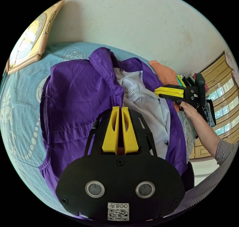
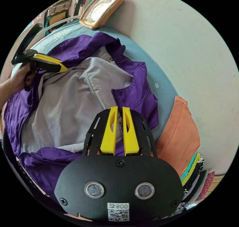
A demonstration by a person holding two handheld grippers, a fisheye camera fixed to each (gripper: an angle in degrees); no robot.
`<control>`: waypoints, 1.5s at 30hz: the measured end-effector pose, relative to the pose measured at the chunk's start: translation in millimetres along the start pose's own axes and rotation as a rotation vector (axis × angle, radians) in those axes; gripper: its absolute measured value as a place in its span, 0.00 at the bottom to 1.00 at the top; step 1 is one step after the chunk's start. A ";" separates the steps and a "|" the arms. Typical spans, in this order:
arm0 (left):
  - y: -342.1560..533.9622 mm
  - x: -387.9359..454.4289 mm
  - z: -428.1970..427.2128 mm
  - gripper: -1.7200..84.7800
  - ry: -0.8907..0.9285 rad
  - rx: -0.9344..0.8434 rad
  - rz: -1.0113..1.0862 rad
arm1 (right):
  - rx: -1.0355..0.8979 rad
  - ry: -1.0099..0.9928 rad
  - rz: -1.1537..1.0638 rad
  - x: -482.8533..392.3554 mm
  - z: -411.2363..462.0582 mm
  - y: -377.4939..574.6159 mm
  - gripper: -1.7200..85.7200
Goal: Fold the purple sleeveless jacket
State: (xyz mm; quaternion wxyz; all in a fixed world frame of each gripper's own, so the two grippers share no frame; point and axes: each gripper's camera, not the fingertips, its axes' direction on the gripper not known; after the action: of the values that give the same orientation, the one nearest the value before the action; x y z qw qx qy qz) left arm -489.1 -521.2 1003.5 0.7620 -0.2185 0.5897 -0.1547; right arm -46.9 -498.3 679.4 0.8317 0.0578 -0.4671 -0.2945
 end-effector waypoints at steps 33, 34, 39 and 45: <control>23.7 -9.0 9.8 0.03 0.034 0.059 0.001 | 0.064 -0.051 0.072 25.6 40.0 27.7 0.02; 25.3 -8.5 9.0 0.03 0.030 0.058 0.001 | 0.091 -0.087 0.097 32.5 35.2 29.9 0.02; 32.9 -10.2 4.8 0.03 0.037 0.060 -0.004 | 0.060 -0.043 -0.018 24.2 37.0 34.5 0.04; 42.3 -8.9 -3.0 0.03 0.037 0.061 0.000 | 0.024 0.039 -0.121 11.3 54.1 42.1 0.11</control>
State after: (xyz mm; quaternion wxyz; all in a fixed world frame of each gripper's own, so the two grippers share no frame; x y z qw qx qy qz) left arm -495.2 -481.1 988.4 0.7573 -0.1921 0.5986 -0.1768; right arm -68.1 -460.2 733.5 0.8206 0.1015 -0.4500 -0.3373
